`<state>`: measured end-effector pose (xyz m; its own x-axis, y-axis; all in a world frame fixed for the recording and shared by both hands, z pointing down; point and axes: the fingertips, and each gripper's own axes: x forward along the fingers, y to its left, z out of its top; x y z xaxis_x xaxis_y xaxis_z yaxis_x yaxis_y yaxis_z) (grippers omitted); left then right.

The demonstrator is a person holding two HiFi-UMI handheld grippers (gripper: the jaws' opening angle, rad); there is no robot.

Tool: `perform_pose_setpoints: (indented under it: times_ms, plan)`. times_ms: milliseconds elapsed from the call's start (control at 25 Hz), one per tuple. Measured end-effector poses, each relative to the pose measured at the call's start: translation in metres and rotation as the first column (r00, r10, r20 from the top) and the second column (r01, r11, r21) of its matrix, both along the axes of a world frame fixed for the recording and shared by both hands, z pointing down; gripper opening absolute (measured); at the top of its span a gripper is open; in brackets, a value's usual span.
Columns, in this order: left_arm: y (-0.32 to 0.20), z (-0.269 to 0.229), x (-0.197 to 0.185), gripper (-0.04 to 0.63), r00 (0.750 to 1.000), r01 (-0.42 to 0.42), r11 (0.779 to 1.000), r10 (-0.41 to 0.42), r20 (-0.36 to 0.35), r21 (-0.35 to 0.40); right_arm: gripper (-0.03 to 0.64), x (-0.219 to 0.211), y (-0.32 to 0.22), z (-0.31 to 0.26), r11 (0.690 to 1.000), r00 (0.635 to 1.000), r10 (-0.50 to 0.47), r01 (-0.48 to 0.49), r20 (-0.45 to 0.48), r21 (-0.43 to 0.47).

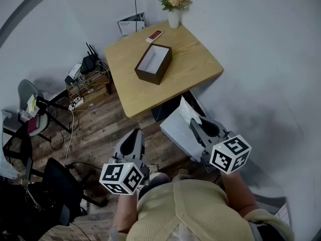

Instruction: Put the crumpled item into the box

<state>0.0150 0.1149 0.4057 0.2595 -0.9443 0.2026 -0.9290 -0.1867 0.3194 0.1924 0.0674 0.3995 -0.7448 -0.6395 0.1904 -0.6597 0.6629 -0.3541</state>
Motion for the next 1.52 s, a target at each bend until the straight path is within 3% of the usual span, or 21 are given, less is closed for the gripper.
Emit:
perform_pose_setpoints:
  times_ms: [800, 1160, 1520]
  plan:
    - [0.026, 0.012, 0.007, 0.034, 0.999, 0.021, 0.999, -0.019, 0.044, -0.038, 0.060, 0.002, 0.016, 0.017, 0.997, 0.999, -0.048, 0.049, 0.006, -0.056]
    - [0.002, 0.015, 0.002, 0.034, 0.997, -0.022, 0.999, 0.024, 0.070, -0.039, 0.058, 0.000, -0.001, 0.022, 0.998, 1.000, -0.010, 0.009, -0.025, -0.065]
    - [-0.031, 0.027, -0.031, 0.034, 0.998, -0.034, 0.997, 0.038, 0.058, -0.069, 0.060, -0.031, -0.036, 0.029, 0.996, 0.998, 0.009, -0.014, -0.058, -0.087]
